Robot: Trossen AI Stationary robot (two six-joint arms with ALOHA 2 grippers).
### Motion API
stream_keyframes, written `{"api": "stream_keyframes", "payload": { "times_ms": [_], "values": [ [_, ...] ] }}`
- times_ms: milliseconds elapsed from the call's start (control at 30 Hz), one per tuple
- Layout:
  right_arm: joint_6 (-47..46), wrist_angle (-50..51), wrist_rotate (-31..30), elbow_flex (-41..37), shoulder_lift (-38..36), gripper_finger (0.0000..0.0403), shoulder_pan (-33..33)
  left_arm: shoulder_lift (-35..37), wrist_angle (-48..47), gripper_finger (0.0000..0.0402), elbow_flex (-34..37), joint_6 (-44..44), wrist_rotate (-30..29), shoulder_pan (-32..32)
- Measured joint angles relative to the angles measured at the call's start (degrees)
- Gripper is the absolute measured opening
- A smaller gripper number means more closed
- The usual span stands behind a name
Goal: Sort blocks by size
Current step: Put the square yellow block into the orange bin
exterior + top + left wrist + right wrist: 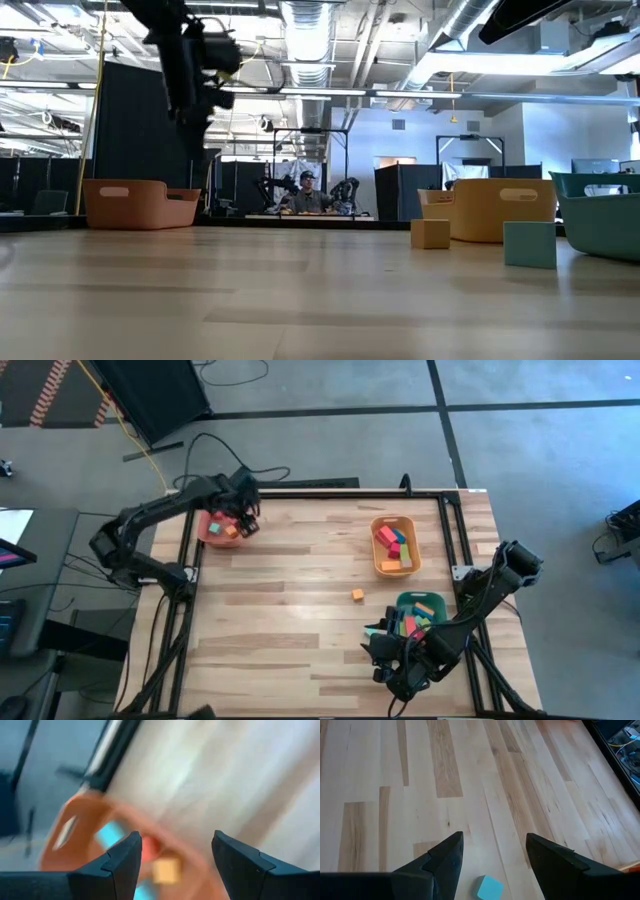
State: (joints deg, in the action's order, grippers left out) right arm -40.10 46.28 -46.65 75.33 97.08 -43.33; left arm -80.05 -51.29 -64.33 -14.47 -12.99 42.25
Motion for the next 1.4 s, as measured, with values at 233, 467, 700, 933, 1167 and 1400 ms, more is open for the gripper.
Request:
{"api": "stream_keyframes", "payload": {
  "times_ms": [233, 467, 700, 933, 1167, 1400],
  "values": [
    [0.00, 0.02, 0.00, 0.00, 0.00, 0.0255, 0.00, -0.32, 4.44, 0.0231, -0.01, 3.28, 3.97, -14.60],
    [-0.33, 0.62, 0.00, 0.00, 0.00, 0.0255, -0.02, -1.33, 15.16, 0.0231, -0.11, 5.16, 3.97, -27.37],
    [-3.46, 3.51, 0.00, 0.00, 0.00, 0.0255, -0.02, -3.46, 24.66, 0.0231, 0.04, 5.31, 4.22, -36.04],
    [-6.44, 5.98, 0.02, 0.02, 0.00, 0.0255, -0.15, -8.30, 33.86, 0.0231, -0.14, 6.81, 5.37, -41.99],
    [-8.37, 6.77, 0.07, -1.07, 0.00, 0.0255, -0.15, -17.08, 44.30, 0.0231, -0.07, 6.41, 5.45, -45.77],
    [-12.85, 10.48, 0.20, -1.68, 0.00, 0.0255, -0.15, -23.88, 54.11, 0.0231, -0.07, 10.07, 5.35, -46.15]
  ]
}}
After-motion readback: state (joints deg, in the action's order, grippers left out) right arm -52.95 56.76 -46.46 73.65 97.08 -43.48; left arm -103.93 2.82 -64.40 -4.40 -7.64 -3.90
